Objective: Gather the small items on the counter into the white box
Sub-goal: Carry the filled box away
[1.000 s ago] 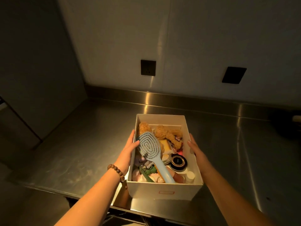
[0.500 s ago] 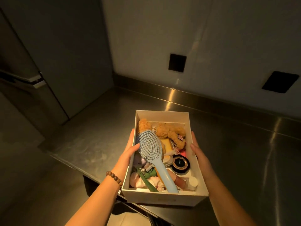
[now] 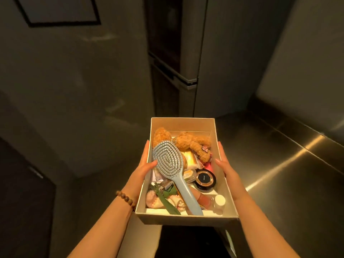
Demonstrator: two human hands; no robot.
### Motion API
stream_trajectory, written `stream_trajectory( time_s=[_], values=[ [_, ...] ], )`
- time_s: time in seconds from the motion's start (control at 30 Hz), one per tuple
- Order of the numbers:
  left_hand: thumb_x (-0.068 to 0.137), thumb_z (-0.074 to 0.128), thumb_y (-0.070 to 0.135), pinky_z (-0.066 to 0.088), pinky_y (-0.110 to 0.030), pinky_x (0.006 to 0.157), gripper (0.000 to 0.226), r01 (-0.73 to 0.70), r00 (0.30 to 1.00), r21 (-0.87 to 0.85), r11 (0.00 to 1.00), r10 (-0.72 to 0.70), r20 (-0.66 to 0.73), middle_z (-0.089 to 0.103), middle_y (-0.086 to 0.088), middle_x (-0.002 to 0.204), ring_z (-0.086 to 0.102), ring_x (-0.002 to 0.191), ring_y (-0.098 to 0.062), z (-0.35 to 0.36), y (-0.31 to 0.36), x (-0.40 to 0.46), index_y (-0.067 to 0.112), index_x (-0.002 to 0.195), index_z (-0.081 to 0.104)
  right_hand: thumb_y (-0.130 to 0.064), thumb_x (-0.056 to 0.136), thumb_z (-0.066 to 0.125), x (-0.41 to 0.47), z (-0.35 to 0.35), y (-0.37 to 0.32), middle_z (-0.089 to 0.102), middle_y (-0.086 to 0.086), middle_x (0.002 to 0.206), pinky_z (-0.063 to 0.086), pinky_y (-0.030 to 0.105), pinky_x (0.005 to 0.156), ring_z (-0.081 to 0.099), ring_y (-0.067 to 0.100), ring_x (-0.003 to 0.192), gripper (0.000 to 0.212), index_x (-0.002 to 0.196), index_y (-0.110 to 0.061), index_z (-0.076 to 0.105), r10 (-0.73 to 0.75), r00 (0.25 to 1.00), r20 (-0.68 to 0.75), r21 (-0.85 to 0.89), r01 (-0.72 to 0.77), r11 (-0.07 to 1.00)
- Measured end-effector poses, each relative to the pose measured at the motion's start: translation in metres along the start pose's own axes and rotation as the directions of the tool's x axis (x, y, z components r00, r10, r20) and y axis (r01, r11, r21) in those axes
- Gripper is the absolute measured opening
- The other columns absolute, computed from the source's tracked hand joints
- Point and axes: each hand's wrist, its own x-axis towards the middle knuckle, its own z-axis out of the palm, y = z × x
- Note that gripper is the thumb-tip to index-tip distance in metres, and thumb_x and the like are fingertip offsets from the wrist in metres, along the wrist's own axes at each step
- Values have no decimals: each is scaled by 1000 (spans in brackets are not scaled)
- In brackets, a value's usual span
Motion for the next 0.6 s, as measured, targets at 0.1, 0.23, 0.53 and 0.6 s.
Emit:
stream_trajectory(
  time_s=[0.1,0.23,0.53,0.6],
  values=[
    [91,43,-1,49,-7,73,65,35,994,-86,996,-44,-101,34,18,131,57,97,11,-80,-5,-1,27,143,15,-33,80,58,49,64,16,51,-2,135,57,26,72,63,17,108,69,141,-42,28,52,990,128,-81,-42,996],
    [78,54,21,57,-28,72,65,44,981,-336,941,-104,-162,49,13,127,63,104,-9,-177,-23,5,47,133,31,-29,82,61,122,137,63,52,0,136,56,35,83,62,23,113,63,137,-46,35,131,966,221,-70,-118,991],
    [78,56,27,48,-33,86,68,110,940,-188,976,-164,-300,44,11,139,45,125,-19,-411,-76,113,50,136,31,-25,80,54,305,305,171,58,-13,123,56,24,76,66,13,106,59,131,-53,39,221,931,291,-135,-188,973],
    [77,56,26,45,-37,95,72,122,936,-206,971,-181,-301,42,8,143,44,128,-17,-446,-82,132,46,141,29,-25,86,54,335,331,185,62,-15,119,56,23,77,66,14,107,56,131,-54,38,247,922,297,-149,-211,966]
  ],
)
